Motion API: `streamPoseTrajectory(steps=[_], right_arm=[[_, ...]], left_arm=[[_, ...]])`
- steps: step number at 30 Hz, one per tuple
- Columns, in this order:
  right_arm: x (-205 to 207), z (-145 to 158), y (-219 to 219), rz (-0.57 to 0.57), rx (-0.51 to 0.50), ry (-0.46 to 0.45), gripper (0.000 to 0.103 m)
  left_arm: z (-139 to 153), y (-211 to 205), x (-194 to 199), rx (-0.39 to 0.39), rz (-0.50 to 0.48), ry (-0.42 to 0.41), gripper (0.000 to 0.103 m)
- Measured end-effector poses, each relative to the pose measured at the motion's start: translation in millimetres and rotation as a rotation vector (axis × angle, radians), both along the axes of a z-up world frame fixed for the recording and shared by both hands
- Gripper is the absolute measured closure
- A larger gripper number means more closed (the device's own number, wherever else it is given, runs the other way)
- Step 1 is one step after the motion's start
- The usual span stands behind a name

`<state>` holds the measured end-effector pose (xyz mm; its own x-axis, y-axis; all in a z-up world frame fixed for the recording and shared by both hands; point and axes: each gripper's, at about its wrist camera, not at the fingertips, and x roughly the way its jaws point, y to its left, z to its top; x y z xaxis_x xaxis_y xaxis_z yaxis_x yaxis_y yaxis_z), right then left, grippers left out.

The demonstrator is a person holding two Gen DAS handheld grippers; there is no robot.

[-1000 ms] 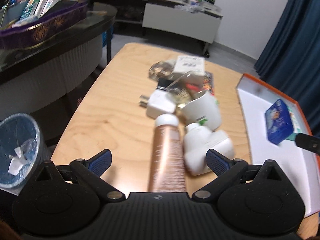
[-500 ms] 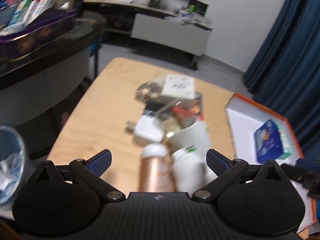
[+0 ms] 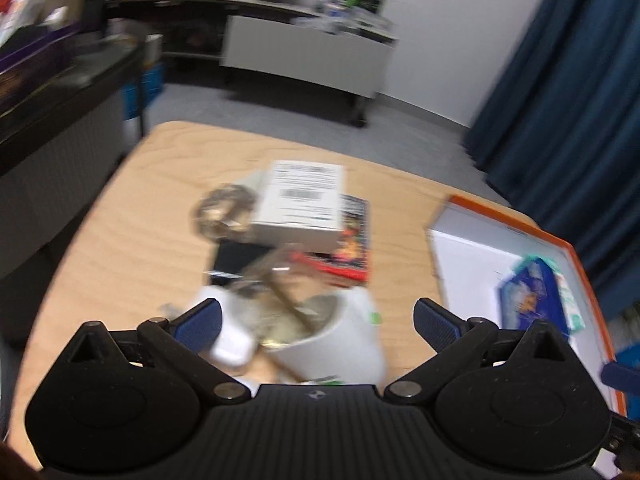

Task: Organize rigid objects
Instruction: 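Grasp a white air freshener unit with left tool while right tool grasps another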

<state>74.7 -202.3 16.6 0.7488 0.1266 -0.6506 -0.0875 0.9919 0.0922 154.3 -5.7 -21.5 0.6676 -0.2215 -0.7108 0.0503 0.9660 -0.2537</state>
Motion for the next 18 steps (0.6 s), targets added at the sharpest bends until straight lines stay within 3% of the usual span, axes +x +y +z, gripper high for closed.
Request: streamPoseTrajectory(steps=[5, 8, 9, 13, 18], right_arm=[[2, -3, -6, -0.017, 0.018, 0.002, 0.014], [3, -4, -9, -0.025, 0.028, 0.006, 0.014], [3, -5, -10, -0.026, 0.029, 0.007, 0.014], [3, -5, -14, -0.032, 0.03, 0.004, 0.014], [4, -5, -17, -0.05, 0.047, 0.006, 0.014]], left_arm=[[-7, -22, 3, 0.05, -0.1, -0.024, 0.001], [-18, -27, 10, 0.046, -0.111, 0.028, 0.013], [-21, -28, 12, 0.06, -0.105, 0.036, 0.023], [-25, -23, 17, 0.018, -0.086, 0.051, 0.024], [-17, -23, 10, 0.01, -0.098, 0.008, 0.029]])
